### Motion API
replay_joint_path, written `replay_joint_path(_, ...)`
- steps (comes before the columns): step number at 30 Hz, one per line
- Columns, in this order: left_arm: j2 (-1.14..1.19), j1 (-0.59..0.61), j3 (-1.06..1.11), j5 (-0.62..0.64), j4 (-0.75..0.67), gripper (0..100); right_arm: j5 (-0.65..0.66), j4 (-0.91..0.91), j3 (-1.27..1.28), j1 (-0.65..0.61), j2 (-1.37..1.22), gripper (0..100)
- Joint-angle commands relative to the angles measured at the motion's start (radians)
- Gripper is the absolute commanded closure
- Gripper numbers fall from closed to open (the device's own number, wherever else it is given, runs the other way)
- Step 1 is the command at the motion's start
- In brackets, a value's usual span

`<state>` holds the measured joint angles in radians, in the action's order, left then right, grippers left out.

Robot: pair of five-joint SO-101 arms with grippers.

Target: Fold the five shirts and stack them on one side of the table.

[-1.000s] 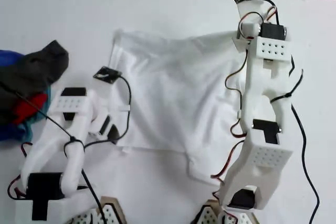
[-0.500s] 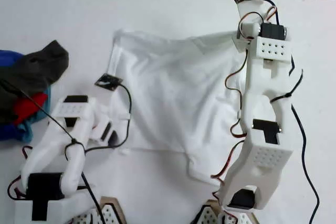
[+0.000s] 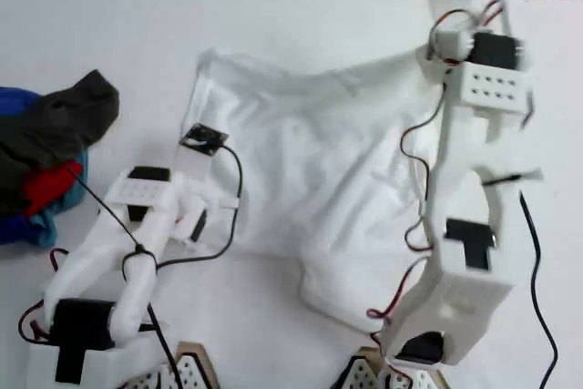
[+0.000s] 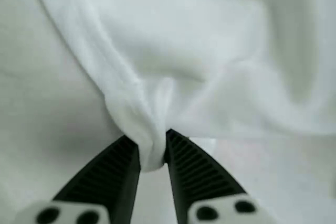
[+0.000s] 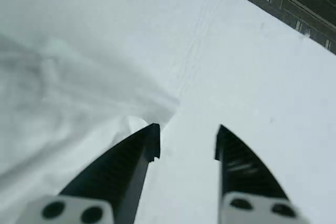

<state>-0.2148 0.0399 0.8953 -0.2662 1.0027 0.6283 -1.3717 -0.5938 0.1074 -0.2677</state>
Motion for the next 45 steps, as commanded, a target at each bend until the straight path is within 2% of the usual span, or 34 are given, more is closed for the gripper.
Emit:
replay_joint_path(1,-0.031,-0.023,-0.013,0.011,-0.012,98,0.023,-0.308,-0.044,-0.002,0.147,78.4)
replay_joint_path(3,-0.032,-0.02,-0.013,0.011,-0.02,97,0.058,-0.394,-0.026,-0.021,0.189,80.7)
replay_joint_path(7,-0.029,-0.02,-0.012,0.012,-0.049,97,0.072,-0.395,0.092,-0.027,0.317,81.0)
replay_joint_path(12,-0.026,-0.02,-0.03,0.061,-0.048,97,0.103,-0.378,0.483,-0.064,0.536,81.0)
replay_joint_path(20,-0.026,-0.02,-0.077,0.124,-0.046,97,0.198,-0.081,1.32,-0.11,0.987,81.1)
replay_joint_path(25,-0.026,-0.023,-0.122,0.17,-0.046,97,0.242,0.045,1.697,-0.18,1.147,81.1)
replay_joint_path(30,-0.026,-0.021,-0.133,0.169,-0.046,97,0.242,0.166,1.841,-0.243,1.158,81.1)
replay_joint_path(36,-0.026,-0.02,-0.133,0.17,-0.046,97,0.244,0.312,1.961,-0.255,1.156,81.1)
replay_joint_path(41,-0.034,-0.02,-0.145,0.172,-0.014,97,0.276,0.328,1.976,-0.254,1.156,81.1)
replay_joint_path(45,-0.034,-0.02,-0.231,0.172,0.083,97,0.278,0.329,1.966,-0.252,1.104,81.1)
